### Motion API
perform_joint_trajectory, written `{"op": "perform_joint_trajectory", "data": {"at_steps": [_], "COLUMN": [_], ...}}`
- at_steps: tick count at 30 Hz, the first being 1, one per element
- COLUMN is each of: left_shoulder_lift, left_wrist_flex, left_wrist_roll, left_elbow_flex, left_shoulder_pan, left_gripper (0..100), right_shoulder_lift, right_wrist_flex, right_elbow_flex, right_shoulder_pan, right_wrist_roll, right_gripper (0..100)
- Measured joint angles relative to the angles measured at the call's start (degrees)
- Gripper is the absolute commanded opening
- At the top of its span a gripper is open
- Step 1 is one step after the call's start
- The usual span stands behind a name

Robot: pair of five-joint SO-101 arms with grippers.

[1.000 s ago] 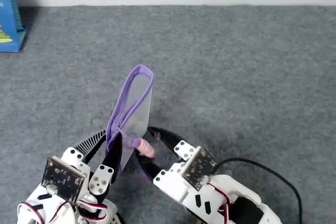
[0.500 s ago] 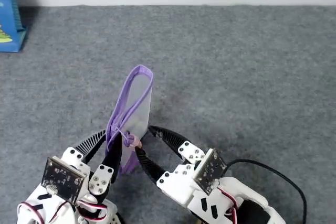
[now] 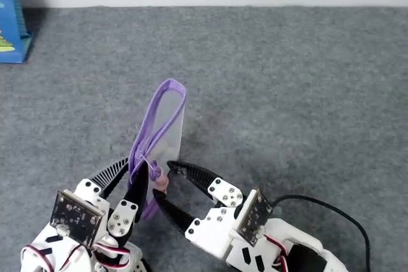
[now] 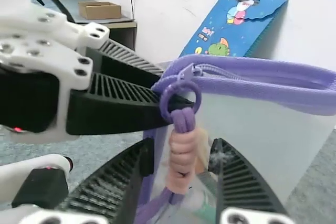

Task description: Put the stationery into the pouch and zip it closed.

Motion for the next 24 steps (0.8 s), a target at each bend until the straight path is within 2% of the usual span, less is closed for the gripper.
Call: {"op": "perform_joint_trajectory", "data": {"at_steps": [7,12,19,24], "left_shoulder_lift": [0.0,0.0,0.0,0.0], "left_wrist_flex": [0.0,0.0,0.0,0.0], "left_wrist_roll": [0.0,0.0,0.0,0.0], "left_elbow_flex": [0.0,0.0,0.0,0.0], "left_shoulder_pan": [0.0,0.0,0.0,0.0], "left_gripper": [1,1,1,1], "right_shoulder_lift": [1.5,8.2,10.1,9.1], "right_wrist_flex": [-4.7,-8.7,-9.4,-9.3], "right_elbow_flex": [1.4,1.5,1.5,1.5], "right_shoulder_pan": [0.3,2.5,3.3,4.0], "right_wrist_roll": [0.0,0.0,0.0,0.0], "right_gripper": [18.2,17.4,0.2,0.8]}}
